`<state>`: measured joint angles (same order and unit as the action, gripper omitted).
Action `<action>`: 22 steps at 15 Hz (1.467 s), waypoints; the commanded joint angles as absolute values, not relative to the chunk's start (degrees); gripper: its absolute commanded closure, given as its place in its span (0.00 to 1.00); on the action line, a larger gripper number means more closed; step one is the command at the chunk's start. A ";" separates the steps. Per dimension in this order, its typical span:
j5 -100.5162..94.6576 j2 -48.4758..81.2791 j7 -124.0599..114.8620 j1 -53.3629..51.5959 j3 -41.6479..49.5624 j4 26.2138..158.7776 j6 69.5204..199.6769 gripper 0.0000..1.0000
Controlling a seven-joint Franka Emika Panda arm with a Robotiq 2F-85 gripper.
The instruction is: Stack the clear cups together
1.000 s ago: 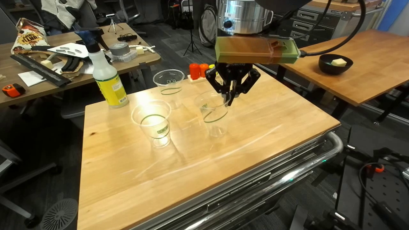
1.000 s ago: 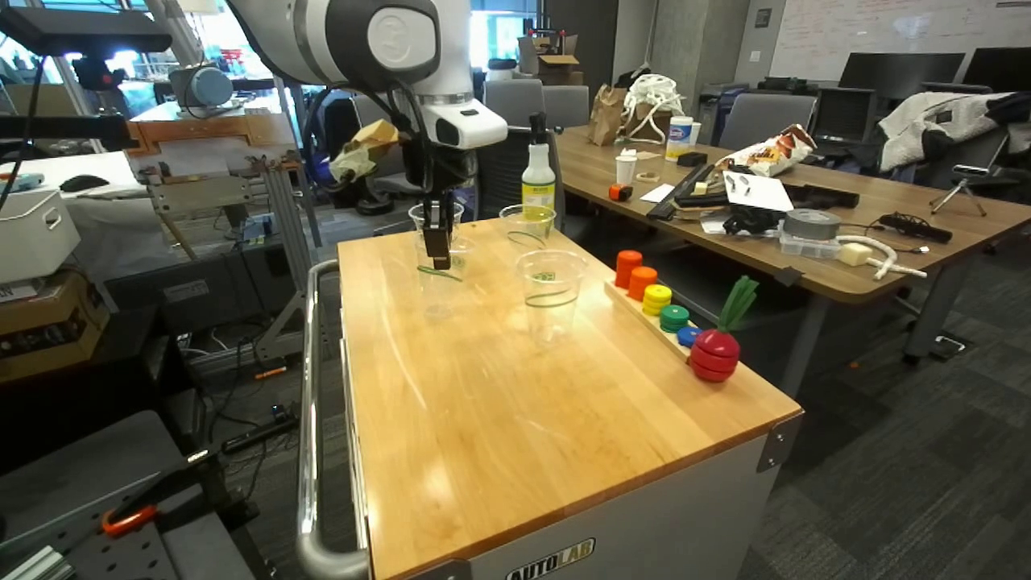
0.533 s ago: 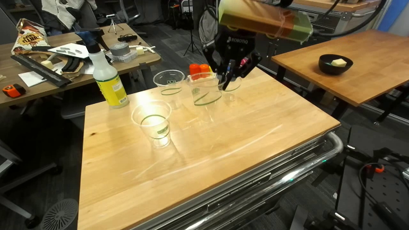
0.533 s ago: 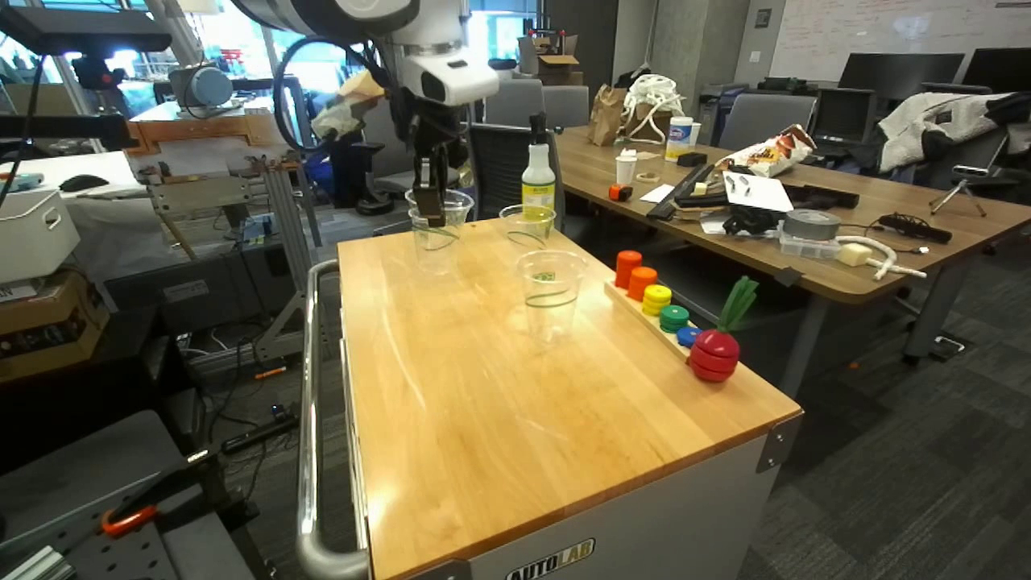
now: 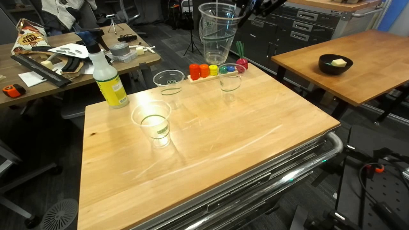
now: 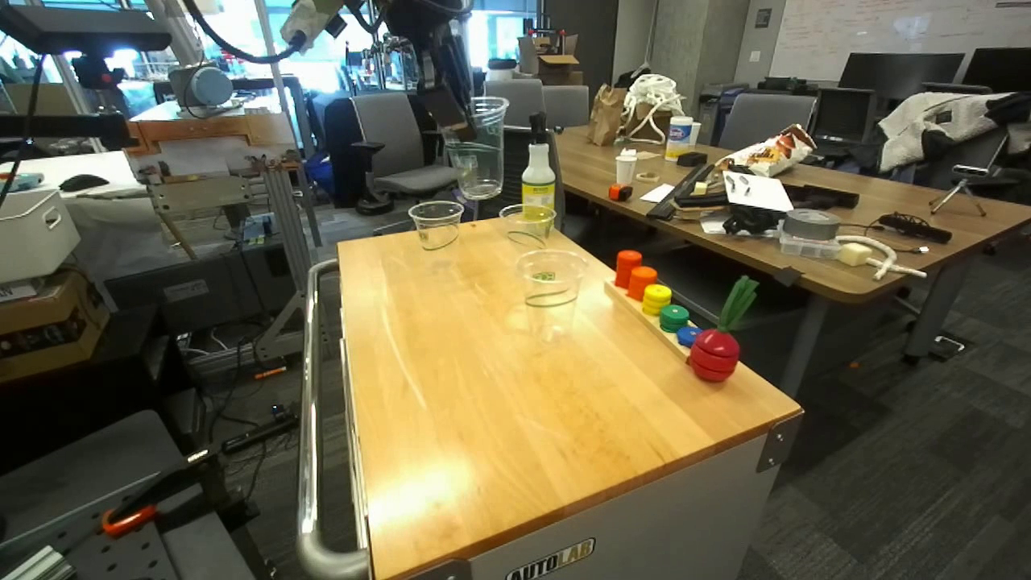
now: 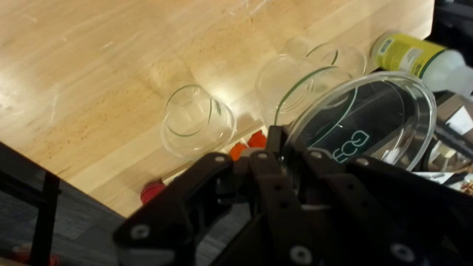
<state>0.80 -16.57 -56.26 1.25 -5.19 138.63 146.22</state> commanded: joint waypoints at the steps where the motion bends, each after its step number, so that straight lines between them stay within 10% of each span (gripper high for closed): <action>1: -5.76 -18.44 -64.11 6.95 -7.05 140.70 148.79 0.96; 21: -11.06 1.55 -70.80 5.64 -1.60 135.60 151.30 0.94; 22: -11.31 1.94 -70.94 5.23 -1.27 135.57 151.33 0.69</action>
<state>-11.72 0.13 -70.77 7.35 -3.05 136.89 150.15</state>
